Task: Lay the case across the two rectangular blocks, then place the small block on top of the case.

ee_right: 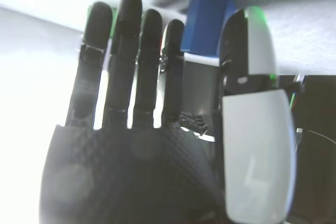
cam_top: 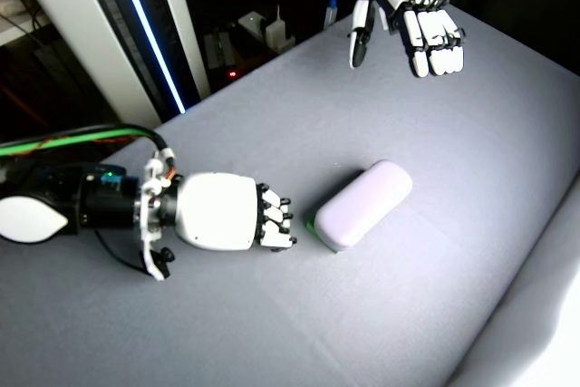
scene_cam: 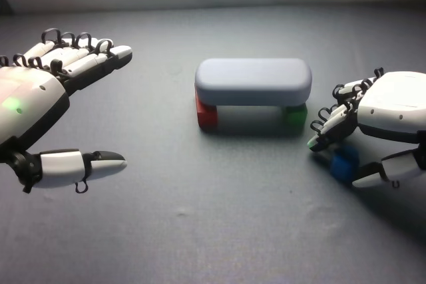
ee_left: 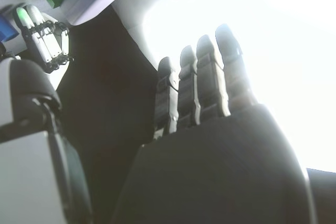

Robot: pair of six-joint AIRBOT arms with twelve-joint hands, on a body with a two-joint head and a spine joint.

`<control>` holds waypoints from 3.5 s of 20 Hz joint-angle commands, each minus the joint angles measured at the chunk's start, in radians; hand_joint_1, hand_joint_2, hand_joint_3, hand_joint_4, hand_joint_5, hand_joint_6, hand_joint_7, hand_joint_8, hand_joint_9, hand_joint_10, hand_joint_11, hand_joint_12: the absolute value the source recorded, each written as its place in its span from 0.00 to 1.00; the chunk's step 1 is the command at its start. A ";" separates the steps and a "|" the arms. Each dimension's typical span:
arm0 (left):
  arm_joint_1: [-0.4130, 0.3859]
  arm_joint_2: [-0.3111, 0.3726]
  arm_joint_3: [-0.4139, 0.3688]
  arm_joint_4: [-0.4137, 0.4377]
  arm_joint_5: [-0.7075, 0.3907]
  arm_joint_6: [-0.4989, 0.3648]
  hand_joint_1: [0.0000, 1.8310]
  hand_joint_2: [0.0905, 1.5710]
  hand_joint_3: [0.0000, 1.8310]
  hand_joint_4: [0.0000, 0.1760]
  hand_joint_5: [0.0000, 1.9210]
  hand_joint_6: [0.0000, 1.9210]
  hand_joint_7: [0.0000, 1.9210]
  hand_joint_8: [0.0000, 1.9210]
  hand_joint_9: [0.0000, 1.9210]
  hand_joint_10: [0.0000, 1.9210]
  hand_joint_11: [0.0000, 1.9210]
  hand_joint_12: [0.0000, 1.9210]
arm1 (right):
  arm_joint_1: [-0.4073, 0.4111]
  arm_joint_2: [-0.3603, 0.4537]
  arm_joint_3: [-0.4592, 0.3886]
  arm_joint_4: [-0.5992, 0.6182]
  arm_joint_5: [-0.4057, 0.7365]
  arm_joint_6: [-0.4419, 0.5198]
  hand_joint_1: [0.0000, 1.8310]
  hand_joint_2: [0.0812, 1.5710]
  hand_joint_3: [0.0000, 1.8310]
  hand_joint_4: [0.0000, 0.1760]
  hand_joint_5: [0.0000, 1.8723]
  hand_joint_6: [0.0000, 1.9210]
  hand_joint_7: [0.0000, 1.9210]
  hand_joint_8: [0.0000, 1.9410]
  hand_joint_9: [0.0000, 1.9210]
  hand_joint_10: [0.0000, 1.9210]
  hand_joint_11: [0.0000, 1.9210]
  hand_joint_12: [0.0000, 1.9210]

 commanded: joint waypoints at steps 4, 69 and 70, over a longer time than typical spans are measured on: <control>-0.008 -0.008 0.004 0.009 -0.124 -0.005 0.45 0.58 0.00 0.24 0.13 0.00 0.10 0.00 0.08 0.00 0.00 0.26 | 0.011 -0.001 -0.003 0.026 0.092 0.007 0.66 0.71 0.00 0.00 0.53 0.41 0.43 0.66 0.38 0.73 0.35 0.86; -0.024 -0.039 0.026 0.052 -0.084 -0.045 0.49 0.58 0.00 0.12 0.15 0.00 0.13 0.00 0.13 0.00 0.00 0.38 | 0.352 -0.207 0.242 0.006 -0.114 -0.090 0.61 0.64 0.00 0.00 0.33 0.00 0.49 0.02 0.45 0.20 0.27 0.68; -0.024 -0.039 0.026 0.052 -0.084 -0.045 0.49 0.58 0.00 0.06 0.15 0.00 0.12 0.00 0.13 0.00 0.00 0.38 | 0.352 -0.207 0.242 0.006 -0.114 -0.090 0.60 0.64 0.00 0.00 0.31 0.00 0.47 0.01 0.43 0.20 0.26 0.67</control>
